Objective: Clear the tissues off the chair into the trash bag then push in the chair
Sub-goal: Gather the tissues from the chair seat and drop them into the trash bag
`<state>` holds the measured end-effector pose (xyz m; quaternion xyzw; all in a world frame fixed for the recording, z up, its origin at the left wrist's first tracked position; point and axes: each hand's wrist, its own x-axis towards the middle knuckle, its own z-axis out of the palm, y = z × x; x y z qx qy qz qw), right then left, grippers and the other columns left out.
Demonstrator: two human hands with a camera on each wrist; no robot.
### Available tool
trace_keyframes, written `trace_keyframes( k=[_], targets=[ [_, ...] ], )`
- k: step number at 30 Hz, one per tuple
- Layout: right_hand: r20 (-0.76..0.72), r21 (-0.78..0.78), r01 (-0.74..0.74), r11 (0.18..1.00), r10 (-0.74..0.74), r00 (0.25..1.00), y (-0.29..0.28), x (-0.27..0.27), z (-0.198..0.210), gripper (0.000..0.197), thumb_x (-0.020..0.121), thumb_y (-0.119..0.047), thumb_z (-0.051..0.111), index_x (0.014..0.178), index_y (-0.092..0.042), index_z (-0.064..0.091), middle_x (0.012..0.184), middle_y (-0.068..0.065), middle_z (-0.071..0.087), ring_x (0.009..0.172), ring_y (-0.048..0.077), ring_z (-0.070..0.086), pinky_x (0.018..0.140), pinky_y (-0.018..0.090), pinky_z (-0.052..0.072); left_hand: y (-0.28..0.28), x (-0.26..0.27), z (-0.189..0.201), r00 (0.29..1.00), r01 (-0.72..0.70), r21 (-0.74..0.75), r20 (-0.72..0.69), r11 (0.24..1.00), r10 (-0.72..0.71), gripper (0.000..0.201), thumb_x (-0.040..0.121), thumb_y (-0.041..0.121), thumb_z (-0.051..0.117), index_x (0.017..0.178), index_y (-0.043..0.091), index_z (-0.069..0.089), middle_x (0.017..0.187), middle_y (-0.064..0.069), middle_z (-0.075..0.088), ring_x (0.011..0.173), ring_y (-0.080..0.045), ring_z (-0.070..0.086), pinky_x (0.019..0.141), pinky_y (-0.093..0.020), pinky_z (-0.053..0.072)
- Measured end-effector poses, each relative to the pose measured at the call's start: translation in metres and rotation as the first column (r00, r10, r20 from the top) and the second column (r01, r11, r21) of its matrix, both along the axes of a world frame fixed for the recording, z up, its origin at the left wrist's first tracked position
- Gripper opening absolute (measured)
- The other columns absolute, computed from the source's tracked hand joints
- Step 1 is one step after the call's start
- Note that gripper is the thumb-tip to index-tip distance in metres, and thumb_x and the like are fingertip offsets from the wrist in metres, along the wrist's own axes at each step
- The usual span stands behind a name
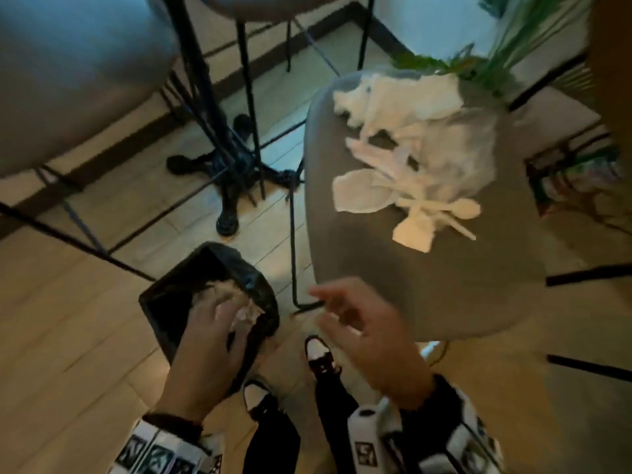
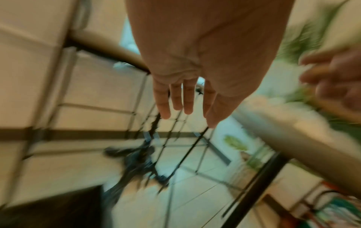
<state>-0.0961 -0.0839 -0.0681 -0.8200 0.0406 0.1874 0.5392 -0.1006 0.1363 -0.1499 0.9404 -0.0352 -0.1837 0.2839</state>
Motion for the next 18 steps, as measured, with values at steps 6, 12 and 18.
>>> trace_keyframes(
  k=[6, 12, 18],
  targets=[
    [0.009, -0.542, 0.132, 0.830, -0.151, 0.988, -0.123, 0.057, 0.011, 0.077, 0.068, -0.026, 0.079, 0.134, -0.036, 0.040, 0.149, 0.010, 0.024, 0.135, 0.031, 0.024, 0.110, 0.046, 0.030, -0.119, 0.099, 0.069, 0.926, 0.300, 0.151, 0.192, 0.942, -0.326, 0.068, 0.079, 0.008, 0.067, 0.138, 0.022, 0.036, 0.148, -0.018, 0.028, 0.136, -0.041, 0.023, 0.107, -0.058, 0.033],
    [-0.031, -0.556, -0.010, 0.831, -0.008, 0.999, -0.140, 0.091, -0.022, 0.076, 0.073, -0.018, 0.077, 0.137, -0.032, 0.038, 0.156, 0.009, 0.016, 0.142, 0.037, 0.015, 0.116, 0.050, 0.025, -0.203, 0.169, 0.074, 0.883, 0.421, 0.372, 0.040, 0.827, -0.468, 0.086, 0.084, 0.009, 0.059, 0.146, 0.038, 0.006, 0.159, -0.008, -0.010, 0.145, -0.037, -0.008, 0.109, -0.065, 0.027],
    [0.046, -0.632, 0.009, 0.775, 0.026, 0.999, -0.146, 0.089, -0.031, 0.042, 0.083, -0.011, 0.062, 0.122, -0.020, 0.051, 0.132, 0.009, 0.050, 0.120, 0.038, 0.041, 0.101, 0.047, 0.039, -0.217, 0.163, 0.062, 0.868, 0.484, 0.376, -0.087, 0.790, -0.489, 0.067, 0.085, 0.003, 0.054, 0.140, 0.030, 0.027, 0.154, -0.011, 0.015, 0.136, -0.045, 0.024, 0.103, -0.059, 0.039]
  ],
)
